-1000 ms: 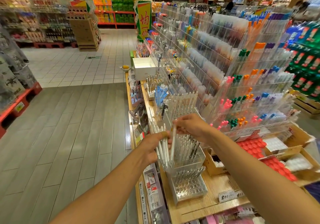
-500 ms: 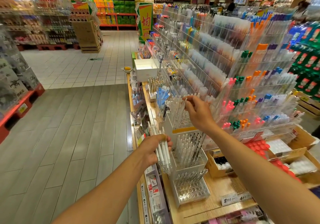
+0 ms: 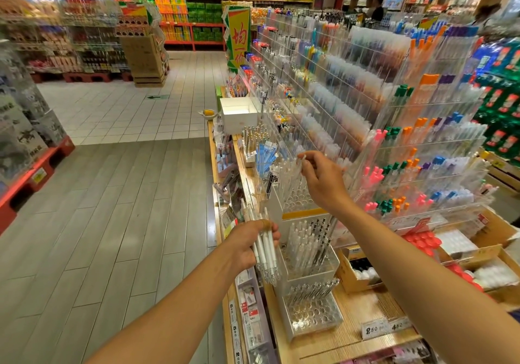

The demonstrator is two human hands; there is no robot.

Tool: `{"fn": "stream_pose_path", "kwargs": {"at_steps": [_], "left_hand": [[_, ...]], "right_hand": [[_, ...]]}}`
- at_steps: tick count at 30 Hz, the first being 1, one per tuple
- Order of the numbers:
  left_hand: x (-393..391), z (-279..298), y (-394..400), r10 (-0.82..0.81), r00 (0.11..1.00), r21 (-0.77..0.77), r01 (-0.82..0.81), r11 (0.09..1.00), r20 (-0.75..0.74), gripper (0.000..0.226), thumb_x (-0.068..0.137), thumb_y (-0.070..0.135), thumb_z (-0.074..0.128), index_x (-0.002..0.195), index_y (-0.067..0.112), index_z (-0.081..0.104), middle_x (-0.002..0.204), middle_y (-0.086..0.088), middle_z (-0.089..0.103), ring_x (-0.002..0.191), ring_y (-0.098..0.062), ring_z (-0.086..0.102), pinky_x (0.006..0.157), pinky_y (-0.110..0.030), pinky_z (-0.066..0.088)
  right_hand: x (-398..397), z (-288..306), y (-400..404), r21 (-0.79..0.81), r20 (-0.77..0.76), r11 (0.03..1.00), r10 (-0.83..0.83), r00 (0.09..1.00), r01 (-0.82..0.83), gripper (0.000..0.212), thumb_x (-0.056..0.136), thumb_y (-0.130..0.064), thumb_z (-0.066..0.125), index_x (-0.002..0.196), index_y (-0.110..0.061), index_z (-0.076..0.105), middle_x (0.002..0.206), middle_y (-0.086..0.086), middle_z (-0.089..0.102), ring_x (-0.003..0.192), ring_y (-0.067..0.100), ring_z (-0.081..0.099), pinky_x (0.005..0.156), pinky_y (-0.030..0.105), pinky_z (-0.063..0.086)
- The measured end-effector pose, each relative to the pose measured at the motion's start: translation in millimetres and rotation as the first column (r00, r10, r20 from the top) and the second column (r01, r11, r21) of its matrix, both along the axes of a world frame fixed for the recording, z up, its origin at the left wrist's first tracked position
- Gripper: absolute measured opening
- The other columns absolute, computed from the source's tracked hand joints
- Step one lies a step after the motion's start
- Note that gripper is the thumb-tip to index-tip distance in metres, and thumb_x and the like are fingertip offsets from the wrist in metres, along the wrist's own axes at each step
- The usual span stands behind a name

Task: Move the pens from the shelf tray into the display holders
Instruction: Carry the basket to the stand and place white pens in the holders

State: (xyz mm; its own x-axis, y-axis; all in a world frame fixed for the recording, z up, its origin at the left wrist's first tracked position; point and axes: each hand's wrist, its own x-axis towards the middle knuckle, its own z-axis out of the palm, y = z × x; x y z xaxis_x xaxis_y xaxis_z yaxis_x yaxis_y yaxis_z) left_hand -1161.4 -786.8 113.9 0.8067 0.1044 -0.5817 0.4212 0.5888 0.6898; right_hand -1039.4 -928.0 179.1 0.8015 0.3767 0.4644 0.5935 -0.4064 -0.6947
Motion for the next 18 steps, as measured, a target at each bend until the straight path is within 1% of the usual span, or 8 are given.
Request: {"fn": "stream_pose_path", "kwargs": {"at_steps": [3, 5, 7, 8, 11, 13, 15, 18], "left_hand": [[-1, 0, 3, 0.006, 1.0, 0.0, -0.006, 1.0, -0.002, 0.014, 0.093, 0.002, 0.059, 0.083, -0.004, 0.067, 0.069, -0.015, 0.066, 0.057, -0.02, 0.065, 0.055, -0.028, 0.058], [-1, 0, 5, 0.006, 1.0, 0.018, -0.006, 1.0, -0.006, 0.015, 0.093, 0.002, 0.06, 0.081, -0.003, 0.068, 0.068, -0.015, 0.067, 0.057, -0.019, 0.066, 0.055, -0.027, 0.058], [-1, 0, 5, 0.006, 1.0, 0.022, -0.006, 1.0, -0.006, 0.015, 0.093, 0.003, 0.06, 0.081, -0.003, 0.068, 0.067, -0.015, 0.068, 0.057, -0.019, 0.066, 0.056, -0.027, 0.058], [-1, 1, 5, 0.005, 1.0, 0.018, -0.005, 1.0, -0.005, 0.016, 0.093, 0.003, 0.06, 0.081, -0.003, 0.068, 0.067, -0.014, 0.067, 0.057, -0.019, 0.065, 0.057, -0.027, 0.059], [0, 3, 4, 0.006, 1.0, 0.018, -0.005, 1.0, -0.009, 0.015, 0.093, 0.003, 0.06, 0.082, -0.004, 0.068, 0.068, -0.015, 0.068, 0.058, -0.02, 0.066, 0.056, -0.028, 0.059], [0, 4, 4, 0.009, 1.0, 0.022, -0.008, 1.0, -0.012, 0.015, 0.093, 0.003, 0.06, 0.082, -0.004, 0.068, 0.068, -0.015, 0.068, 0.058, -0.02, 0.067, 0.054, -0.028, 0.058], [0, 5, 5, 0.007, 1.0, 0.028, -0.007, 1.0, -0.012, 0.015, 0.093, 0.003, 0.06, 0.083, -0.004, 0.068, 0.069, -0.015, 0.069, 0.059, -0.02, 0.067, 0.055, -0.028, 0.058], [-1, 6, 4, 0.007, 1.0, 0.034, -0.007, 0.999, -0.011, 0.014, 0.093, 0.002, 0.059, 0.084, -0.004, 0.068, 0.069, -0.015, 0.068, 0.06, -0.02, 0.067, 0.055, -0.028, 0.058]], "right_hand": [[4, -2, -2, -0.031, -0.013, 1.0, -0.002, 1.0, 0.001, 0.02, 0.103, -0.017, 0.044, 0.114, -0.012, 0.06, 0.077, 0.001, 0.059, 0.061, 0.013, 0.05, 0.054, 0.025, 0.039], [5, -6, -1, -0.084, -0.021, 0.996, 0.011, 1.0, -0.012, 0.02, 0.103, -0.017, 0.045, 0.114, -0.012, 0.06, 0.073, -0.004, 0.056, 0.057, 0.008, 0.046, 0.049, 0.016, 0.036], [3, -12, 2, -0.136, -0.029, 0.99, 0.032, 0.999, -0.036, 0.019, 0.102, -0.018, 0.046, 0.114, -0.012, 0.06, 0.073, -0.006, 0.055, 0.058, 0.007, 0.045, 0.051, 0.014, 0.037], [2, -15, 4, -0.147, -0.046, 0.988, 0.042, 0.998, -0.048, 0.019, 0.102, -0.019, 0.047, 0.115, -0.012, 0.059, 0.077, -0.007, 0.056, 0.061, 0.008, 0.049, 0.056, 0.017, 0.041], [-1, -22, 4, -0.106, -0.117, 0.992, 0.052, 0.992, -0.065, 0.019, 0.101, -0.021, 0.05, 0.118, -0.014, 0.053, 0.089, -0.006, 0.058, 0.08, 0.019, 0.059, 0.073, 0.035, 0.052], [-1, -24, 3, -0.109, -0.125, 0.991, 0.057, 0.99, -0.071, 0.01, 0.1, -0.022, 0.052, 0.109, -0.016, 0.053, 0.089, 0.003, 0.062, 0.083, 0.026, 0.061, 0.074, 0.042, 0.053], [0, -26, 3, -0.147, -0.112, 0.986, 0.063, 0.992, -0.079, 0.007, 0.099, -0.023, 0.053, 0.102, -0.016, 0.053, 0.088, 0.007, 0.063, 0.082, 0.028, 0.062, 0.073, 0.045, 0.053], [1, -26, 3, -0.152, -0.105, 0.986, 0.059, 0.993, -0.074, 0.006, 0.099, -0.023, 0.054, 0.101, -0.017, 0.054, 0.086, 0.002, 0.063, 0.08, 0.023, 0.061, 0.072, 0.04, 0.053]]}}
